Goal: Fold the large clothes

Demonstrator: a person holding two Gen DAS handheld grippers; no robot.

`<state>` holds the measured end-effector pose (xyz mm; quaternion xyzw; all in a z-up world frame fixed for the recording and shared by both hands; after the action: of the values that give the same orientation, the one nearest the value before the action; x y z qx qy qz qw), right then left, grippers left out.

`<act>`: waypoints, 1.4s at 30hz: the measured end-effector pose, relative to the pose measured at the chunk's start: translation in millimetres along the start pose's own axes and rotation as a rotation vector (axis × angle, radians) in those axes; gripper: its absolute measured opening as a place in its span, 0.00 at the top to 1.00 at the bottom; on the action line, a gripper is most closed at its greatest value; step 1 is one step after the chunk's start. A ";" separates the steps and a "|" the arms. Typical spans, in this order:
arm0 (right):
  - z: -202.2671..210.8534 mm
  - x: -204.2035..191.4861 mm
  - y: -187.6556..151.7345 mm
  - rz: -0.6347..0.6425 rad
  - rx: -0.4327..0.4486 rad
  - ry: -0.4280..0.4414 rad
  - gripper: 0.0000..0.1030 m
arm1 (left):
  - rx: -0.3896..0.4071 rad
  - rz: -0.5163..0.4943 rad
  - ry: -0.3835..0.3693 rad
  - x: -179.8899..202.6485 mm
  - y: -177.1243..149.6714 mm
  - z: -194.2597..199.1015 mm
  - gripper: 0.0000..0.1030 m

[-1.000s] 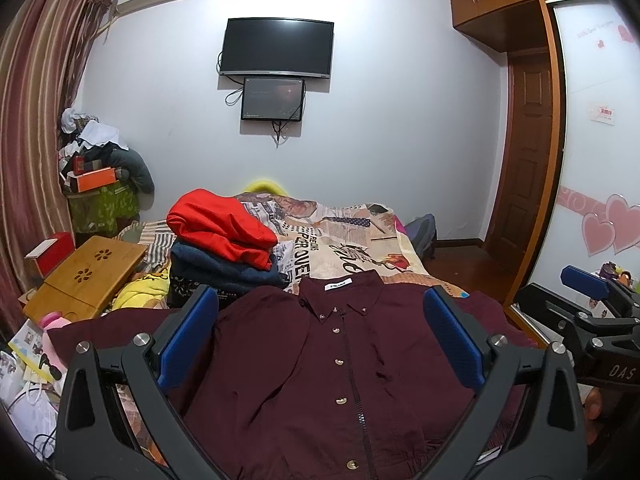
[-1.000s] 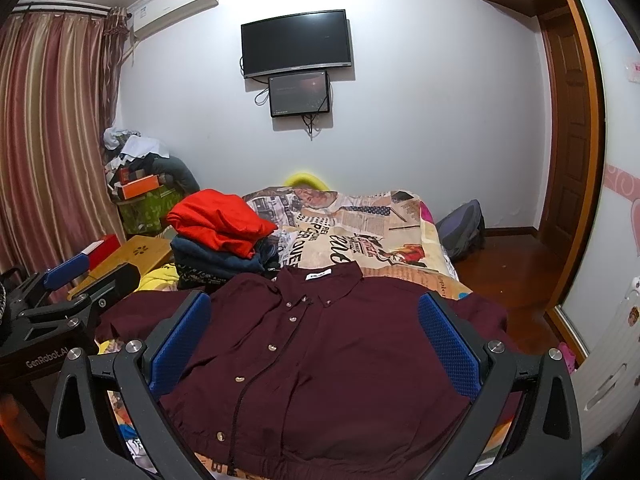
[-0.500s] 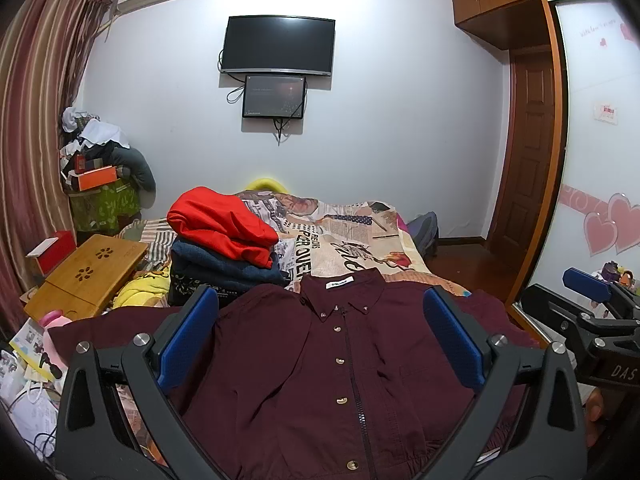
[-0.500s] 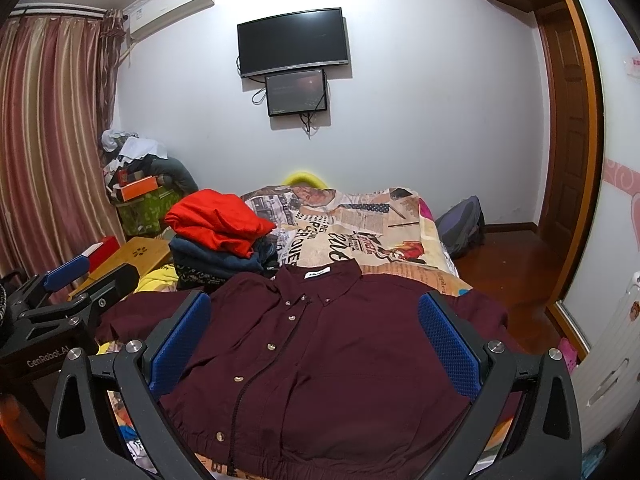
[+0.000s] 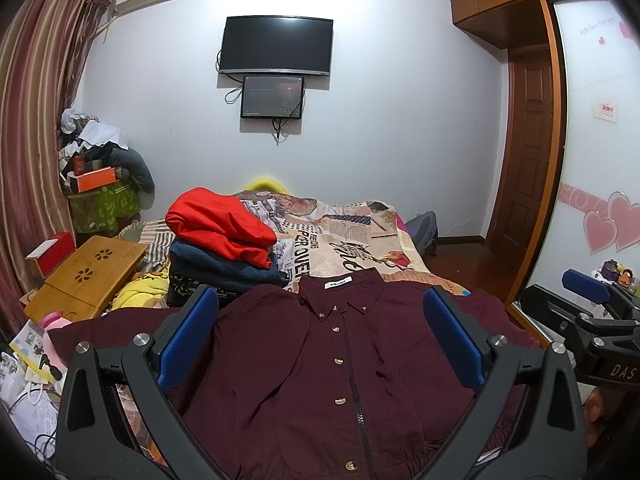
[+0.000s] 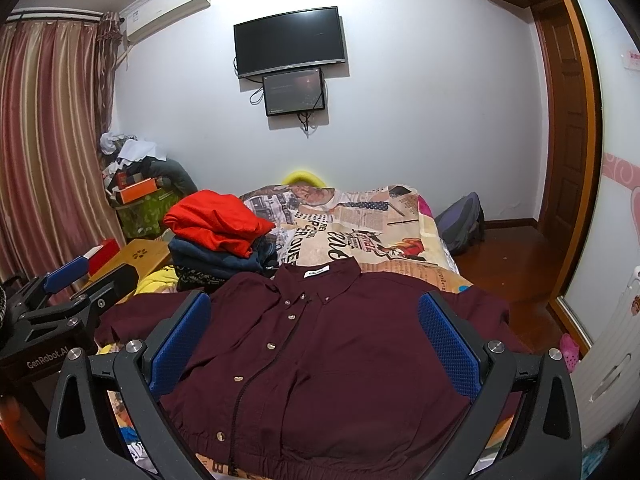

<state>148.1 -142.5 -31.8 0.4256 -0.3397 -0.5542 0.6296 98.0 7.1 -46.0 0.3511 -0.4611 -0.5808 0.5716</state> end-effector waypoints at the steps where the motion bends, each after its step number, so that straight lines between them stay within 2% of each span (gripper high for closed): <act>1: -0.4 0.2 -0.2 0.000 -0.002 0.001 0.00 | -0.001 -0.001 -0.001 0.3 -0.1 -0.1 0.00; 16: -4.3 1.1 -2.3 0.001 -0.011 -0.003 0.00 | -0.005 0.013 0.002 -4.2 -0.1 -2.0 0.00; 25: -17.7 -3.6 -2.0 0.022 -0.040 -0.008 0.00 | 0.012 0.041 0.062 -34.9 5.5 -9.0 0.00; 29: -27.7 -5.5 -1.9 0.042 -0.057 -0.018 0.00 | 0.013 0.064 0.134 -72.1 6.8 -13.1 0.00; 34: -45.7 -9.1 -2.2 0.063 -0.086 -0.028 0.00 | 0.004 0.140 0.279 -140.0 -0.5 -18.3 0.00; 38: -62.9 -13.0 -4.2 0.082 -0.121 -0.030 0.00 | -0.056 0.191 0.449 -202.6 -18.9 -25.9 0.00; 42: -83.3 -19.3 -8.9 0.088 -0.174 -0.018 0.00 | -0.139 0.337 0.509 -266.5 -53.8 -36.1 0.00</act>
<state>216.3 -110.3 -73.0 0.3489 -0.3141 -0.5570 0.6851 140.1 261.3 -140.1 0.3638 -0.3140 -0.4014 0.7797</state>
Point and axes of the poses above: each gripper's, at about its wrist camera, not at the fingertips, and z roughly against the way its jaws point, x to its right, y to its top, the point moved 8 cm from there along -z, roughly the way its jaws point, and after that the axes turned 8 degrees about -y, right-handed, at the moved point
